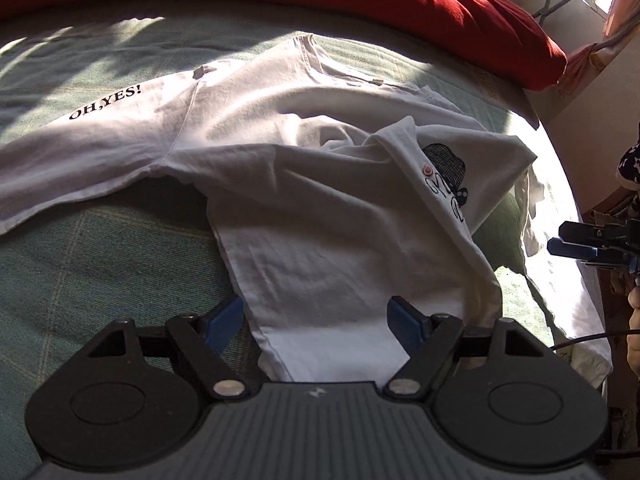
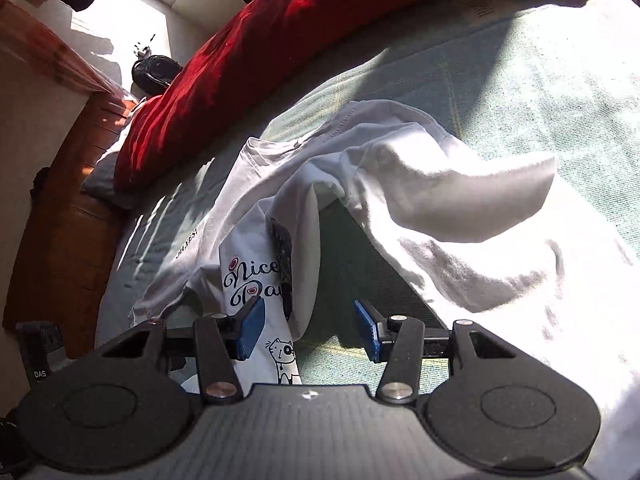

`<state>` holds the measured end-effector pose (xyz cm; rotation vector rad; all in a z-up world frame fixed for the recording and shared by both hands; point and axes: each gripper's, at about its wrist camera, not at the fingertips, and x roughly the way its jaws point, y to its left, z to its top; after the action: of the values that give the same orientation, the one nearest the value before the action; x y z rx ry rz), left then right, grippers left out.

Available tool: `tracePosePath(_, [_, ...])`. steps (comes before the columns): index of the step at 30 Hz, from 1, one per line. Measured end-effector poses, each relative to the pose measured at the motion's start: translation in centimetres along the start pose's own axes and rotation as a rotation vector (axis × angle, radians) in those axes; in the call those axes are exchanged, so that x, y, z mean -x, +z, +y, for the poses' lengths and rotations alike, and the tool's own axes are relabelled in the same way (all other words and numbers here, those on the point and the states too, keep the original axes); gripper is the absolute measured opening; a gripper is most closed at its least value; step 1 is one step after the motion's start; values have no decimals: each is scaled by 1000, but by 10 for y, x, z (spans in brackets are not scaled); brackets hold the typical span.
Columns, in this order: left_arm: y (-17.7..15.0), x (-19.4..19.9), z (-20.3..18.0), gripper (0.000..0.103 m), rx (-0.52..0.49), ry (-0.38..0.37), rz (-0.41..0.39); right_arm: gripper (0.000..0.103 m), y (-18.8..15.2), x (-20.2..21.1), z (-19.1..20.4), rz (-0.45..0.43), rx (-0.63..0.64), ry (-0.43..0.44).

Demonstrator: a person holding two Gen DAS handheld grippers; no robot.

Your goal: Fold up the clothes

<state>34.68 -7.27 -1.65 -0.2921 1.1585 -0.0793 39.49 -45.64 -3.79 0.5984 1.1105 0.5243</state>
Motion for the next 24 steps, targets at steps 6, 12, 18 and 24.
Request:
tracePosePath(6, [-31, -6, -2, 79, 71, -24, -3, 55, -23, 2, 0, 70, -8, -12])
tracePosePath(12, [-30, 1, -12, 78, 75, -228, -60, 55, -30, -2, 1, 116, 15, 10])
tracePosePath(18, [-37, -15, 2, 73, 120, -225, -30, 55, -52, -24, 13, 207, 78, -38])
tracePosePath(24, [-19, -16, 10, 72, 100, -374, -73, 55, -82, -51, 45, 289, 176, -68])
